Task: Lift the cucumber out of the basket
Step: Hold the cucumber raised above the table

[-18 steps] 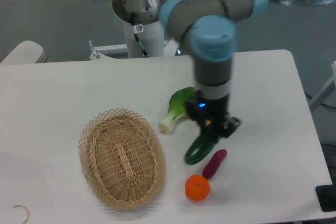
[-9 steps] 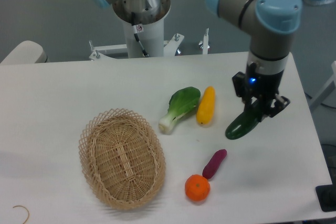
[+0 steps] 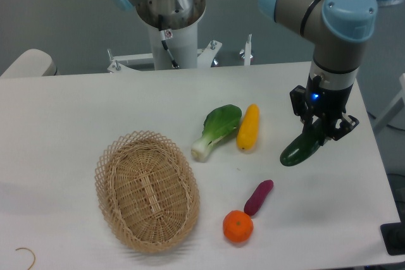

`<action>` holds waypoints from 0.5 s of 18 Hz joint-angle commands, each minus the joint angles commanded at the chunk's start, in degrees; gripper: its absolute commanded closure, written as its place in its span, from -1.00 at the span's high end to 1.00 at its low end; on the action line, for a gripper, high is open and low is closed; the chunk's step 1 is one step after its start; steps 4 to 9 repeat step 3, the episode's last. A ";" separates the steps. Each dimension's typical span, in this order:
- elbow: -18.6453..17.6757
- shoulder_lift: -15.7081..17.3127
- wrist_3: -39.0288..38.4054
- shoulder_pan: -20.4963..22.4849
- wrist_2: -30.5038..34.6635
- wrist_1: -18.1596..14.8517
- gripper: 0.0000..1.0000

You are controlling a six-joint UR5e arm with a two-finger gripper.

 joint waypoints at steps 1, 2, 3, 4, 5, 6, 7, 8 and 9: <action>0.26 -0.09 -0.18 0.00 -0.09 -0.09 -0.35; 0.35 -0.17 -0.27 -0.09 -0.09 -0.09 -0.35; 0.44 -0.18 -0.35 -0.09 -0.09 -0.17 -0.35; 0.44 -0.18 -0.35 -0.09 -0.09 -0.17 -0.35; 0.44 -0.18 -0.35 -0.09 -0.09 -0.17 -0.35; 0.44 -0.18 -0.35 -0.09 -0.09 -0.17 -0.35; 0.44 -0.18 -0.35 -0.09 -0.09 -0.17 -0.35; 0.44 -0.18 -0.35 -0.09 -0.09 -0.17 -0.35; 0.44 -0.18 -0.35 -0.09 -0.09 -0.17 -0.35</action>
